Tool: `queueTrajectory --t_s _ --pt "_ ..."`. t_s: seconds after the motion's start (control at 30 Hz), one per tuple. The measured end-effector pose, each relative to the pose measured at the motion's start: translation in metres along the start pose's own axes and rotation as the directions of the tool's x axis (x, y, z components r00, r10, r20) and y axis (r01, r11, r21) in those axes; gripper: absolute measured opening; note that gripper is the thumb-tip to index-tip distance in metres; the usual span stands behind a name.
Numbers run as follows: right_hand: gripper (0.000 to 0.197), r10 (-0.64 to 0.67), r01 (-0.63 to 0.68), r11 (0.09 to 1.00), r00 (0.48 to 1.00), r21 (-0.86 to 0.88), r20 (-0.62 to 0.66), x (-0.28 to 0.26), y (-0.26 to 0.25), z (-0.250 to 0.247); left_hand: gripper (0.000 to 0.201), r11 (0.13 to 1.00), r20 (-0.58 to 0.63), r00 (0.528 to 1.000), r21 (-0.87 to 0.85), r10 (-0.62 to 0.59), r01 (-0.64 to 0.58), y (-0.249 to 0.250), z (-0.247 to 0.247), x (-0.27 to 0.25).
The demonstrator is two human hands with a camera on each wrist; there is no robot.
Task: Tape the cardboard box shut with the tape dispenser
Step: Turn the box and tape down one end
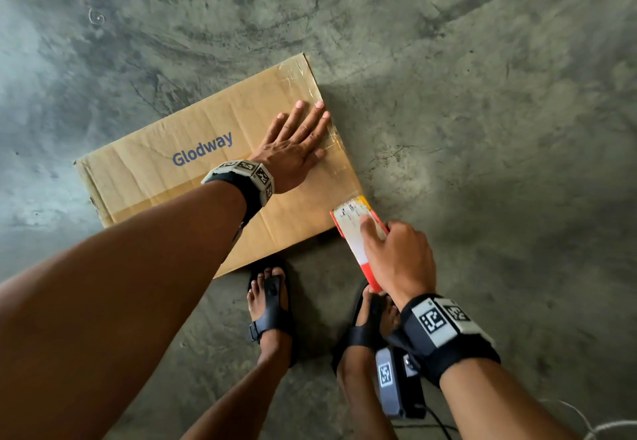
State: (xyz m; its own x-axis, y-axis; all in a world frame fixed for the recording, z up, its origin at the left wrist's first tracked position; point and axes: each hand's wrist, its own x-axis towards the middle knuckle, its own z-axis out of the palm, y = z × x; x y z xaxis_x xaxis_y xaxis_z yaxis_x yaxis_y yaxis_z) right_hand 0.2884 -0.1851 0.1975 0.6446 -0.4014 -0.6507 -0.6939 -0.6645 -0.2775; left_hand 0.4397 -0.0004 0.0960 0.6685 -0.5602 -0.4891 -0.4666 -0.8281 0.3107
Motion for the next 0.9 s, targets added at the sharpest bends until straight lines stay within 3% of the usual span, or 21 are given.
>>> queueTrajectory --t_s 0.27,0.5,0.9 --pt "0.055 0.010 -0.010 1.000 1.000 -0.004 0.026 0.001 0.013 0.011 0.066 0.999 0.012 1.000 0.029 -0.025 0.025 0.004 0.000 0.000" --pt "0.053 -0.018 0.017 1.000 0.999 0.010 0.033 0.002 0.014 0.009 0.075 0.997 -0.110 0.991 0.011 -0.072 0.074 0.042 0.023 -0.021" --pt "0.051 -0.035 0.034 0.999 0.999 0.036 0.018 0.000 0.017 0.012 0.074 0.995 -0.040 0.995 -0.034 -0.093 0.092 0.056 0.043 -0.035"
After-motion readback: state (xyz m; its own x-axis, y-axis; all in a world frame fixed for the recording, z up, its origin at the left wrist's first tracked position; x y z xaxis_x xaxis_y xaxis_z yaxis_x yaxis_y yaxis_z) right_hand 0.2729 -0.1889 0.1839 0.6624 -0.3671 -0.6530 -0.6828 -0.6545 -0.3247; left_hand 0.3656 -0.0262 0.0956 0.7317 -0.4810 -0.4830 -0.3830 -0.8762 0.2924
